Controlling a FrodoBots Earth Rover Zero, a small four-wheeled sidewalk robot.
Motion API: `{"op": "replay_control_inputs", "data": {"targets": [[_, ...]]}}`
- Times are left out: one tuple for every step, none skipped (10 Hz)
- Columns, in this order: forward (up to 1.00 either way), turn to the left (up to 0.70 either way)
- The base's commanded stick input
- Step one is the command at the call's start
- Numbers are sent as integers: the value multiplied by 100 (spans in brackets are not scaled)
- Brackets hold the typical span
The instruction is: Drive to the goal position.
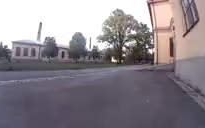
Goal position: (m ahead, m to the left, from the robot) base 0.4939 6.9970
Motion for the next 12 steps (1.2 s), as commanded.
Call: {"op": "replay_control_inputs", "data": {"targets": [[70, 27], [70, 27], [70, 27], [70, 27], [70, 27], [70, 27], [70, 27], [70, 27], [70, 27], [70, 27], [70, 27], [70, 27]]}}
